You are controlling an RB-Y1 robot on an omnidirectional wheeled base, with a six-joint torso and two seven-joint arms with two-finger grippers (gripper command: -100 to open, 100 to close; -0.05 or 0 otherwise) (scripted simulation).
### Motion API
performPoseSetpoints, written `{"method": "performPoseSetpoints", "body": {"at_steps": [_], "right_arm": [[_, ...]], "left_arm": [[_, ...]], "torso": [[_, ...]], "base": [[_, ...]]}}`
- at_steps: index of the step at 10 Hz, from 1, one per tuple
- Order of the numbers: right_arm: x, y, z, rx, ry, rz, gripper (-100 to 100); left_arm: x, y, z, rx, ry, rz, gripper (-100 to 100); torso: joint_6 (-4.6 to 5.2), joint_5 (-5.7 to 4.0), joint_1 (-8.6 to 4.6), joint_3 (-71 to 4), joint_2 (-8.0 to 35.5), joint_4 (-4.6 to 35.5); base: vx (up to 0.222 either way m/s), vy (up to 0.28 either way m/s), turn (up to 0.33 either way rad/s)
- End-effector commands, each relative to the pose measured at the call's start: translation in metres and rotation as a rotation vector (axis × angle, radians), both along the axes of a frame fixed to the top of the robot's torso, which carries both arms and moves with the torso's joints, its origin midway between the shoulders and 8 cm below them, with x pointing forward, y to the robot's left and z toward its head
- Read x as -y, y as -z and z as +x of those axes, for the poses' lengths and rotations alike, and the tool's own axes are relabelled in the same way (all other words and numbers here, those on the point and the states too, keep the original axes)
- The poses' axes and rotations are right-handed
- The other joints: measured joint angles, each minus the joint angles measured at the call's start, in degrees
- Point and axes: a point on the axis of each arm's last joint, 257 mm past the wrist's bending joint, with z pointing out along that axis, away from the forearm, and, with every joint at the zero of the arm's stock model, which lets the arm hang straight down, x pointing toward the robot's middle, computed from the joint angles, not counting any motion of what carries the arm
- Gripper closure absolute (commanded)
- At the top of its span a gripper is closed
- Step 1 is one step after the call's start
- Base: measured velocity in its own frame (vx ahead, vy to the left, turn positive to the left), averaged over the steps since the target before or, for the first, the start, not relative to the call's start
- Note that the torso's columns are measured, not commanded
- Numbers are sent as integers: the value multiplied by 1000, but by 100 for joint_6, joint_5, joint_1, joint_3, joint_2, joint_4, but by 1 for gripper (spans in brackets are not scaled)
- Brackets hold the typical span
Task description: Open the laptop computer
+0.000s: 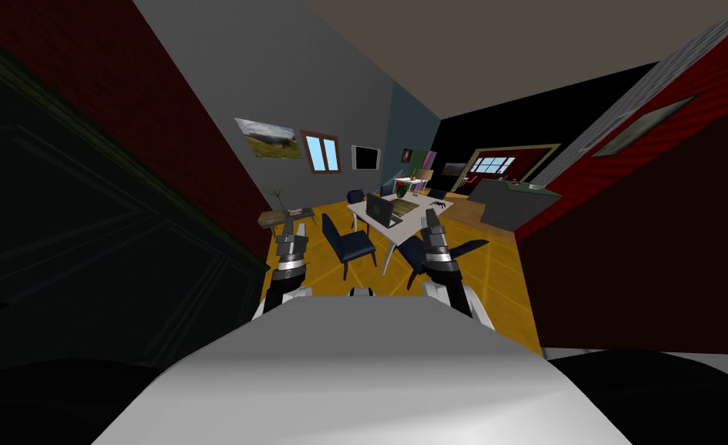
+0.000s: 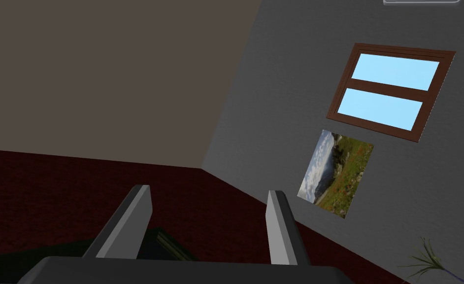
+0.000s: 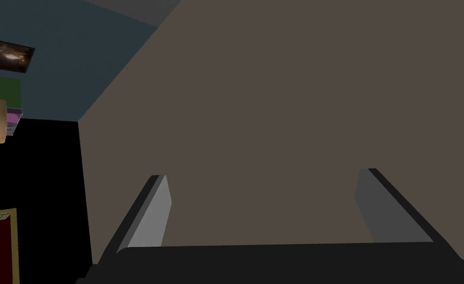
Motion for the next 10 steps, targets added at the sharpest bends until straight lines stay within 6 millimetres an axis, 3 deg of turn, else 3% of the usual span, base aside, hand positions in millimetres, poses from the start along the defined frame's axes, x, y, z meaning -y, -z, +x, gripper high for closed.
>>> {"method": "performPoseSetpoints", "body": {"at_steps": [1, 10], "right_arm": [[2, -2, 0, 11, 75, -139, -100], [19, -5, 3, 51, 380, -600, -100]], "left_arm": [[0, 0, 0, 0, 0, 0, 0], [0, 0, 0, 0, 0, 0, 0]], "torso": [[1, -1, -2, 1, 2, 1], [-1, 0, 1, 5, 8, 2]], "base": [[-31, -13, 41], [-21, -7, 86]]}}
